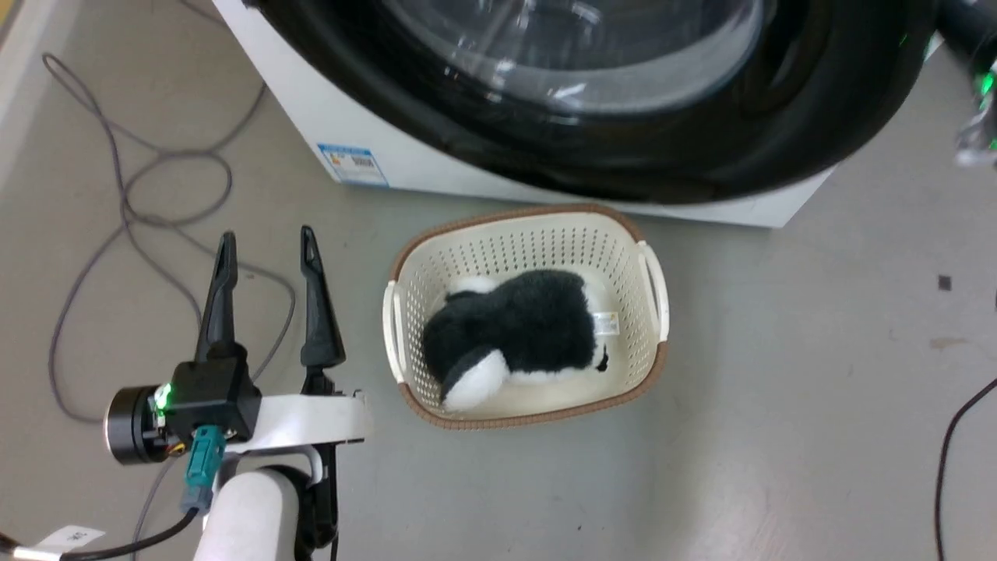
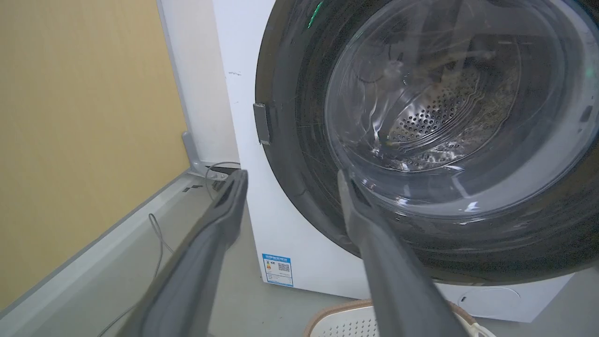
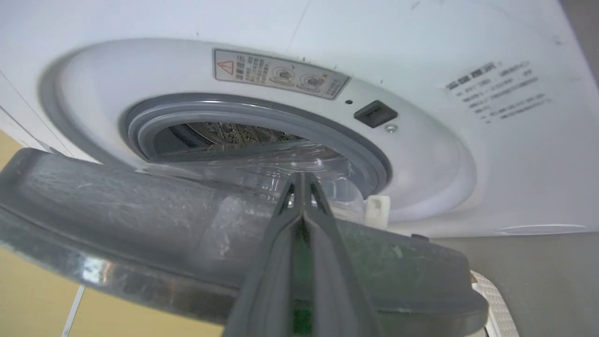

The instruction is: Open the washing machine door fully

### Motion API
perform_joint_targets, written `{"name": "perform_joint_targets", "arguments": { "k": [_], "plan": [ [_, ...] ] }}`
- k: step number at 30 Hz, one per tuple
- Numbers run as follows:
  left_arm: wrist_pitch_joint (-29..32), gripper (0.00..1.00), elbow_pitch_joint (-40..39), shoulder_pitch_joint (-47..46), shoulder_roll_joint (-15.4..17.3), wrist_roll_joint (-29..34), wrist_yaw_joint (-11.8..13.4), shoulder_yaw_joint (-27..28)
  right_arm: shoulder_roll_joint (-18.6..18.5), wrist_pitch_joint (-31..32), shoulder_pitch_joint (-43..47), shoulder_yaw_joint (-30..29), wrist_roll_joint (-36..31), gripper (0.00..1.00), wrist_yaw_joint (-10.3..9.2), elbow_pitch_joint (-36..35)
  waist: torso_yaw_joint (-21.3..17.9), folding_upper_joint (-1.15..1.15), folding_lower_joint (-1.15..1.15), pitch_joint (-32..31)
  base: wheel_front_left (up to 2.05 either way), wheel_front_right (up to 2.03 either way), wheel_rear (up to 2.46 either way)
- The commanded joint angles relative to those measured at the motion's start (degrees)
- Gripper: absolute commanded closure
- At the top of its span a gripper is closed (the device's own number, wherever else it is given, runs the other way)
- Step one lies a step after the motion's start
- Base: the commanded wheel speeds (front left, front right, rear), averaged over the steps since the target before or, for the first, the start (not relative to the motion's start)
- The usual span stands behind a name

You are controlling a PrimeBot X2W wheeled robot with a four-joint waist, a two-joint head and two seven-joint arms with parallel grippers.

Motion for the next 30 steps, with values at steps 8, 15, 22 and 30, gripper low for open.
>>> {"name": "perform_joint_targets", "arguments": {
  "k": [8,15,22,30],
  "plan": [
    [-0.30,0.00,0.49,2.59,0.06,0.68,-0.79,0.70,1.02,2.44,8.54,1.24,3.19,1.00,0.11,-6.92,-1.13,0.00,0.00,-3.79,0.00,0.00,0.00],
    [-0.30,0.00,1.01,5.00,0.06,1.73,-1.43,1.23,0.97,4.12,17.44,1.95,5.75,1.00,0.11,-15.20,-1.39,0.00,0.00,-6.81,0.00,0.00,0.00],
    [-0.30,0.00,2.13,7.90,0.22,3.03,-1.99,1.50,2.01,5.18,28.05,3.38,7.79,1.00,0.11,-25.61,-1.81,0.00,0.00,-10.00,0.00,0.00,0.00],
    [-0.30,0.00,3.22,9.68,0.33,3.54,-2.42,1.16,3.92,5.80,35.18,6.50,7.59,1.00,0.11,-33.63,-1.89,0.00,0.00,-12.26,0.00,0.00,0.00]
  ]
}}
